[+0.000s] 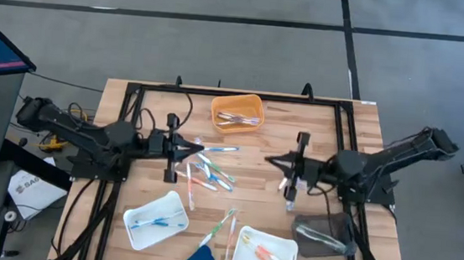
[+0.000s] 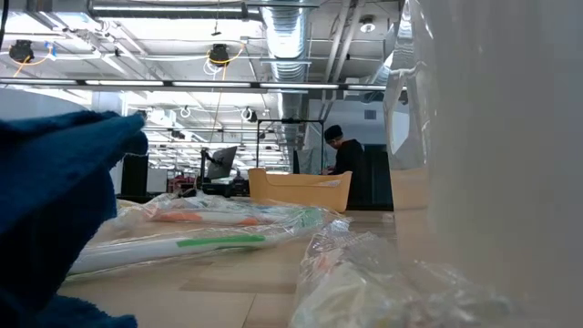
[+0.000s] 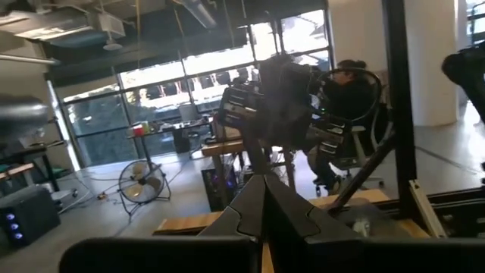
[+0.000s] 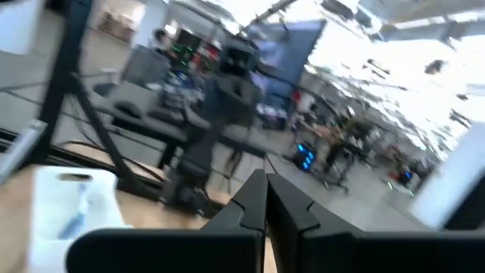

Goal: Pick & Place Toothbrushes
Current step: Put the blue toothbrush into the left white bin

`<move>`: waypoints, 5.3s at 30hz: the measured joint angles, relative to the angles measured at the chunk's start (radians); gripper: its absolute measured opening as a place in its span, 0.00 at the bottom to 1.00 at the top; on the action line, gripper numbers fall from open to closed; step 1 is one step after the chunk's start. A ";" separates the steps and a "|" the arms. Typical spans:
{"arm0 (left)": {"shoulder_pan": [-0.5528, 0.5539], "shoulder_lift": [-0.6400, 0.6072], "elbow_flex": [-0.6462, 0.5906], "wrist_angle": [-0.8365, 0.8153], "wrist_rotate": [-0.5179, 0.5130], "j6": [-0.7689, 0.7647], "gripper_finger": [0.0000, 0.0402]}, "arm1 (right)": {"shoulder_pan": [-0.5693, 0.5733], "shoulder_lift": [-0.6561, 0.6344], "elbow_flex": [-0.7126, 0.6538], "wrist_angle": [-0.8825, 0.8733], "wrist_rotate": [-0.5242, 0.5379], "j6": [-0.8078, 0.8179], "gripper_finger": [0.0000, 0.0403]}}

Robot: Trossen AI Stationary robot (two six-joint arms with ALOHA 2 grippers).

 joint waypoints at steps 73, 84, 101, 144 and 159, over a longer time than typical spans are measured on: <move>0.434 0.694 0.260 -0.753 0.219 -0.063 0.40 | -0.760 0.009 0.062 -0.323 -0.631 0.131 0.00; 0.455 0.694 0.246 -0.753 0.219 -0.139 0.40 | -0.760 0.009 0.062 -0.326 -0.631 0.131 0.00; 0.464 0.775 0.207 -0.688 0.217 -0.159 0.40 | -0.760 0.009 0.062 -0.326 -0.631 0.131 0.00; 0.426 0.789 0.330 -0.680 0.173 -0.163 0.03 | -0.717 0.009 0.062 -0.337 -0.631 0.131 0.00; 0.308 0.789 0.448 -0.762 0.173 -0.206 0.03 | -0.643 0.009 0.062 -0.338 -0.630 0.131 0.00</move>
